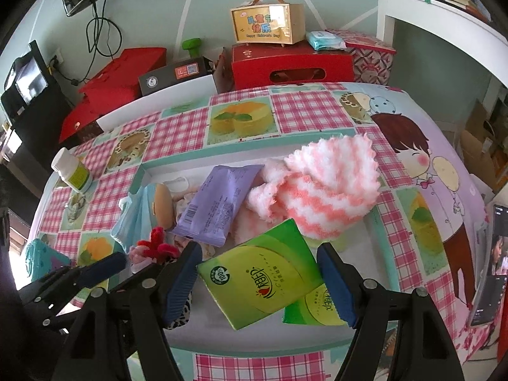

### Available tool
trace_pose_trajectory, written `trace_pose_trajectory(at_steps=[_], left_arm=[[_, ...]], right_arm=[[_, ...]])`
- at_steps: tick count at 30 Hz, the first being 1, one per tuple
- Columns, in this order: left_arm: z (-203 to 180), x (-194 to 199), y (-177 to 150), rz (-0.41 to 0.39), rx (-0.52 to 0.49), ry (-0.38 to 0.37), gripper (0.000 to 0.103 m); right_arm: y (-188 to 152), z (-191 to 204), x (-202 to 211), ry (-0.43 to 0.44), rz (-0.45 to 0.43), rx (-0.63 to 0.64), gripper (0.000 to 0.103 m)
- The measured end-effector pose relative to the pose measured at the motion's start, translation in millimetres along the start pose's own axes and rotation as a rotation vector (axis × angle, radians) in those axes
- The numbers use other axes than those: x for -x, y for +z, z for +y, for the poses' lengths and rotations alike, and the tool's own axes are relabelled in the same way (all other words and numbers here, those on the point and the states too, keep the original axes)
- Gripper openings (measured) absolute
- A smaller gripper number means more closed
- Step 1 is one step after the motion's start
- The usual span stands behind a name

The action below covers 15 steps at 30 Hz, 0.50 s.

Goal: Organize soft objects
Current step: 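Open the left gripper to drop the pink toy in the tray while the right releases the tissue pack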

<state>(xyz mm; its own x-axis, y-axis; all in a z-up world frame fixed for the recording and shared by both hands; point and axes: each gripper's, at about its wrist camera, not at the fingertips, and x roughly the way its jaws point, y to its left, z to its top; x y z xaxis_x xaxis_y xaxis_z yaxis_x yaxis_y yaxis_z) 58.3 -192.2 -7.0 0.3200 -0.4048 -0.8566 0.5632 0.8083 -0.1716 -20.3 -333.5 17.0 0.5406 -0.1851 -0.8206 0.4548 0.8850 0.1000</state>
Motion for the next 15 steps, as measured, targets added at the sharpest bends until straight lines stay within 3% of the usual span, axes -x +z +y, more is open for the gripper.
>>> trace_pose_trajectory(at_steps=[15], left_arm=[[14.2, 11.0, 3.7, -0.021, 0.056, -0.003, 0.062]], right_arm=[[3.9, -4.6, 10.8, -0.025, -0.044, -0.016, 0.082]])
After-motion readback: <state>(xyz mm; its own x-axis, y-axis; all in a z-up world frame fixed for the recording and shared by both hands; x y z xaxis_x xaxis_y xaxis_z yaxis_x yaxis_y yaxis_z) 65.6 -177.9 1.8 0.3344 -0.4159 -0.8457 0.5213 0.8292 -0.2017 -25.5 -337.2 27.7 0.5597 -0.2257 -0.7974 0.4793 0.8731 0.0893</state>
